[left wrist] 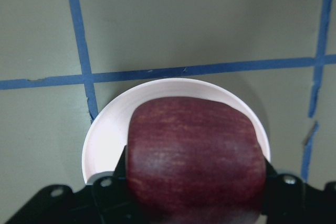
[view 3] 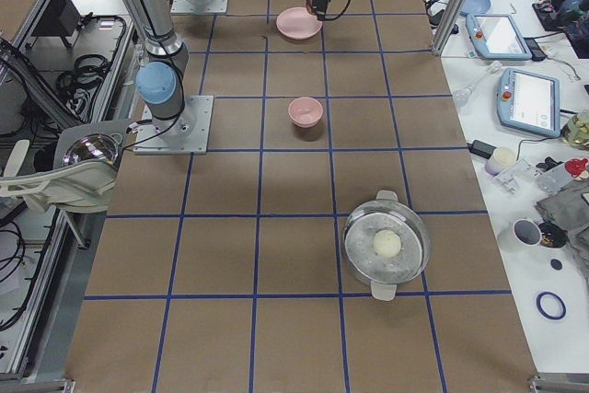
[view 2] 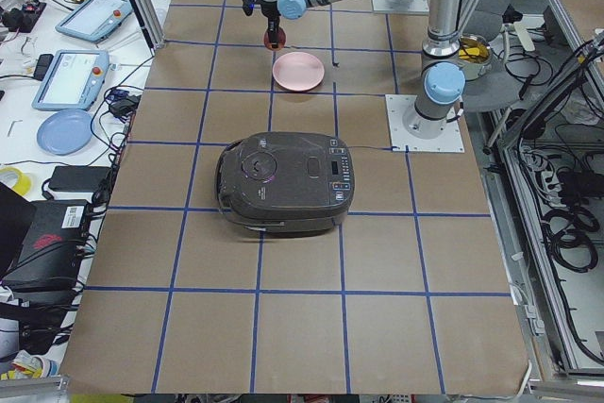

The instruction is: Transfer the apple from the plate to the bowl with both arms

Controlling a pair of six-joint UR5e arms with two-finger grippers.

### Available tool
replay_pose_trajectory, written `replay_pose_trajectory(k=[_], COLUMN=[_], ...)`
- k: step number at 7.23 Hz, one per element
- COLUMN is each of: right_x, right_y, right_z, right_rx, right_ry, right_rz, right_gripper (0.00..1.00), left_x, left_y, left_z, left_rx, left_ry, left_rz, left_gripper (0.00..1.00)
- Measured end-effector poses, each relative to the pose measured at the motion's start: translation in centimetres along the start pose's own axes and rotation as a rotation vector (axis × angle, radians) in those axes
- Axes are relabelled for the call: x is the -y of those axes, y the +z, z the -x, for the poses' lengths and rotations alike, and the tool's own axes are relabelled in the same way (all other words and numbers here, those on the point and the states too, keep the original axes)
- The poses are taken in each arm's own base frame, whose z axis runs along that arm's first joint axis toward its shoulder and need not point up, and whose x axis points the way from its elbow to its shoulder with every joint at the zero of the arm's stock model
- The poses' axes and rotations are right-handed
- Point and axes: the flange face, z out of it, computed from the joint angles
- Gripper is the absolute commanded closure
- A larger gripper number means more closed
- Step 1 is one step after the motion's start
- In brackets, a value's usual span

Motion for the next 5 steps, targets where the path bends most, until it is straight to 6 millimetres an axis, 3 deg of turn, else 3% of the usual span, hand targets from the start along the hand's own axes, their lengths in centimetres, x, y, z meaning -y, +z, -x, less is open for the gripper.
replay_pose_trajectory(k=[2, 3, 5], right_x=[0.0, 0.0, 0.3], right_y=[0.0, 0.0, 0.1], right_z=[0.0, 0.0, -0.2], right_rx=[0.0, 0.0, 0.001], right_ry=[0.0, 0.0, -0.001], right_rz=[0.0, 0.0, -0.003], right_gripper=[0.0, 0.0, 0.0], left_x=[0.0, -0.6, -1.3], left_y=[-2.5, -3.0, -3.0], left_z=[-2.5, -4.1, -5.2], left_rx=[0.004, 0.004, 0.002], left_ry=[-0.003, 0.001, 0.009], left_rz=[-0.013, -0.018, -0.018], left_gripper=[1.0, 1.0, 1.0])
